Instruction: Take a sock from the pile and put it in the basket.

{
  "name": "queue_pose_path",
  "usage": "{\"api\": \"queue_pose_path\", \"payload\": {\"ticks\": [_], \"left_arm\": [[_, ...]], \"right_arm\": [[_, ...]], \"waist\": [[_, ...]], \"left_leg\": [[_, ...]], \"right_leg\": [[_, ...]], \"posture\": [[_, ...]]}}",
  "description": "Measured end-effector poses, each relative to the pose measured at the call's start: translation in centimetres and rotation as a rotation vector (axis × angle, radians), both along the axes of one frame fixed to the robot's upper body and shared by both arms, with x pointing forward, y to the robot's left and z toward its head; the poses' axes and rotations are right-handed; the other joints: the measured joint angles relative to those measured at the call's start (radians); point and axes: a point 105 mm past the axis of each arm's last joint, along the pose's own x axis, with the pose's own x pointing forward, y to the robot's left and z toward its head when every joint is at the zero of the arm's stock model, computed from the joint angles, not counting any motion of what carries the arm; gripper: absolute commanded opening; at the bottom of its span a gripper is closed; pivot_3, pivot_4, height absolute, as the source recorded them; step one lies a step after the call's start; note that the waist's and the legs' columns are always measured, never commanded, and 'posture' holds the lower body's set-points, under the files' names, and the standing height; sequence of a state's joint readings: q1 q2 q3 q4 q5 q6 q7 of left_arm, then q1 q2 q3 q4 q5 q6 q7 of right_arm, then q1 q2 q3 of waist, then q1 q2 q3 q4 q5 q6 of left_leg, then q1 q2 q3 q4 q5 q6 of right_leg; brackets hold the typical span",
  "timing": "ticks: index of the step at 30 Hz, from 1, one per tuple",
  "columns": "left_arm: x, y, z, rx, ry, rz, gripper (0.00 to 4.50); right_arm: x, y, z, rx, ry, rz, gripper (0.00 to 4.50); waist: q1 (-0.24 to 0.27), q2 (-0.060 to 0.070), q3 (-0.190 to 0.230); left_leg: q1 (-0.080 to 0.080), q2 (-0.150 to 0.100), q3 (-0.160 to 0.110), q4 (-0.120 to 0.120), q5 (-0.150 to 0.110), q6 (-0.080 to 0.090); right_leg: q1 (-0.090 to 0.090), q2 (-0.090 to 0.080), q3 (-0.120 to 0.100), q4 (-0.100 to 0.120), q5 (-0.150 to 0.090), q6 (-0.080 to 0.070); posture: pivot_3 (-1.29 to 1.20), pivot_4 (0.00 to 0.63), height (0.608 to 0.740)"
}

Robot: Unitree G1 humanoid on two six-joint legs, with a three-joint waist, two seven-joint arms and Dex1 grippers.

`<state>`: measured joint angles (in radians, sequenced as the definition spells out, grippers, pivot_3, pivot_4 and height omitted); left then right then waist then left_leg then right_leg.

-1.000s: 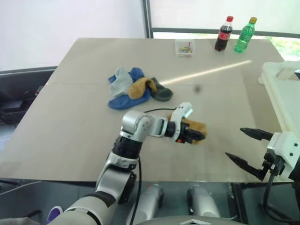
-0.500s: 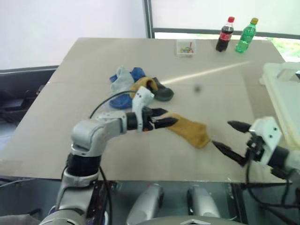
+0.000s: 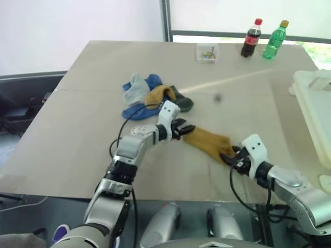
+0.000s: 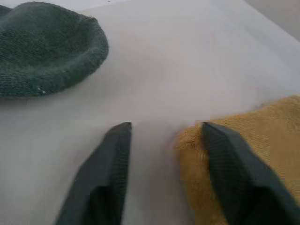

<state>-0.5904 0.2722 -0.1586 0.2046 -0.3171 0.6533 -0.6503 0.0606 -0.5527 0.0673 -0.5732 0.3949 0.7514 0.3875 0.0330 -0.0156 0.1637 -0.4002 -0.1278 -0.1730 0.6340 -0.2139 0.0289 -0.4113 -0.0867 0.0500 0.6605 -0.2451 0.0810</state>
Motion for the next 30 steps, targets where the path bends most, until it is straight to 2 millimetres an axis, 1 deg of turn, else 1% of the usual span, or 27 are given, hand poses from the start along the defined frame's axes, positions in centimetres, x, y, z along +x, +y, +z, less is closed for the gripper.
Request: {"api": "queue_pose_path", "payload": {"ticks": [2,3,4,5,6,9,15,19,20,23,24,25,26,28,29,30], "left_arm": [[-0.4,0.2,-0.3,0.004,0.016,-0.013,0.74],[-0.8,0.4,-0.3,0.003,0.028,-0.022,0.23],[-1.2,0.5,-0.5,0.000,0.045,-0.031,0.05],[-1.9,0.7,-0.4,-0.003,0.061,-0.040,0.05],[-2.1,0.7,-0.4,-0.002,0.066,-0.043,0.05],[-3.9,1.1,-0.5,-0.006,0.108,-0.034,0.05],[-5.7,1.2,-0.2,-0.013,0.141,0.018,0.05],[-5.9,1.3,-0.2,-0.004,0.129,0.049,0.05],[-5.9,1.2,-0.2,-0.004,0.127,0.051,0.35],[-6.0,1.3,-0.2,-0.002,0.129,0.056,1.42],[-6.1,1.3,-0.3,-0.002,0.130,0.055,1.89],[-6.2,1.3,-0.4,-0.002,0.134,0.055,2.51],[-6.4,1.2,-0.3,-0.008,0.133,0.048,2.97],[-6.6,1.2,-0.1,-0.006,0.123,0.040,3.94],[-6.6,1.2,0.0,-0.003,0.119,0.039,4.42],[-6.6,1.3,0.1,-0.001,0.112,0.037,4.47]], "right_arm": [[0.0,-0.1,0.0,-0.006,-0.006,0.009,0.28],[0.1,-0.1,0.1,-0.011,-0.009,0.018,0.02],[0.1,-0.3,0.1,-0.021,-0.013,0.024,0.00],[0.4,-0.6,0.2,-0.035,-0.017,0.040,0.00],[0.4,-0.7,0.2,-0.041,-0.018,0.043,0.00],[0.7,-1.8,0.6,-0.108,-0.008,0.143,0.00],[1.0,-3.0,1.0,-0.153,0.022,0.299,0.00],[1.2,-3.1,1.2,-0.175,0.020,0.373,0.00],[1.1,-3.0,1.1,-0.176,0.025,0.379,0.34],[1.4,-3.1,0.8,-0.172,0.024,0.373,1.49],[1.3,-3.0,0.8,-0.171,0.023,0.375,2.01],[1.3,-3.0,0.8,-0.171,0.024,0.376,2.56],[1.2,-3.0,0.8,-0.169,0.026,0.381,3.09],[0.8,-3.0,0.7,-0.173,0.018,0.385,4.02],[0.7,-3.0,0.7,-0.173,0.017,0.385,4.04],[0.5,-3.1,0.7,-0.171,0.014,0.382,4.04]], "waist": [[-0.006,0.000,0.000],[-0.010,0.000,0.000],[-0.014,0.000,0.000],[-0.018,0.000,0.000],[-0.020,0.000,0.000],[-0.028,0.000,0.000],[-0.022,0.000,0.000],[-0.020,0.000,0.000],[-0.019,0.000,0.000],[-0.019,0.000,0.000],[-0.019,0.000,0.000],[-0.019,0.000,0.000],[-0.018,0.000,0.000],[-0.018,0.000,0.000],[-0.018,0.000,0.000],[-0.019,0.000,0.000]], "left_leg": [[0.000,0.000,0.000,0.000,0.000,0.000],[0.000,0.000,0.000,0.000,0.000,0.000],[0.000,0.000,0.000,0.000,0.000,0.000],[0.000,0.000,0.000,0.000,0.000,0.000],[0.000,0.000,0.000,0.000,0.000,0.000],[0.000,0.000,0.000,0.000,0.000,0.001],[0.000,0.000,0.001,0.000,0.000,0.001],[0.000,0.000,0.000,0.000,0.000,0.000],[0.000,0.000,0.000,0.000,0.000,0.000],[0.000,0.000,0.001,0.000,0.000,0.000],[0.000,0.000,0.001,0.000,0.000,0.000],[0.000,0.000,0.000,0.000,0.000,0.000],[0.000,0.000,0.000,0.000,0.000,0.000],[0.000,0.000,0.000,0.000,0.000,0.000],[0.000,0.000,0.000,0.000,0.000,0.000],[0.000,0.000,0.000,0.000,0.000,0.000]], "right_leg": [[0.000,0.000,0.000,0.000,0.000,0.000],[0.000,0.000,0.000,0.000,0.000,0.000],[0.000,0.000,0.000,0.000,0.000,0.000],[0.000,0.000,0.000,0.000,0.000,0.000],[0.000,0.000,0.000,0.000,0.000,0.000],[0.000,0.000,0.000,0.000,0.000,0.000],[0.000,0.000,0.000,0.000,0.000,0.000],[0.000,0.000,0.000,0.000,0.000,0.000],[0.000,0.000,0.000,0.000,0.000,0.000],[0.000,0.000,0.000,0.000,0.000,0.000],[0.000,0.000,0.000,0.000,0.000,0.000],[0.000,0.000,0.000,0.000,0.000,0.000],[0.000,0.000,0.000,0.000,0.000,0.000],[0.000,-0.001,0.000,0.000,0.000,0.000],[0.000,-0.001,0.000,0.000,0.000,0.000],[0.000,-0.001,0.000,0.000,0.000,0.000]], "posture": [[0.00,0.150,0.739],[0.00,0.150,0.739],[0.00,0.150,0.739],[0.00,0.150,0.739],[0.00,0.150,0.739],[0.00,0.150,0.739],[0.00,0.150,0.739],[0.00,0.150,0.739],[0.00,0.150,0.739],[0.00,0.150,0.739],[0.00,0.150,0.739],[0.00,0.150,0.739],[0.00,0.150,0.739],[0.00,0.150,0.739],[0.00,0.150,0.739],[0.00,0.150,0.739]]}}
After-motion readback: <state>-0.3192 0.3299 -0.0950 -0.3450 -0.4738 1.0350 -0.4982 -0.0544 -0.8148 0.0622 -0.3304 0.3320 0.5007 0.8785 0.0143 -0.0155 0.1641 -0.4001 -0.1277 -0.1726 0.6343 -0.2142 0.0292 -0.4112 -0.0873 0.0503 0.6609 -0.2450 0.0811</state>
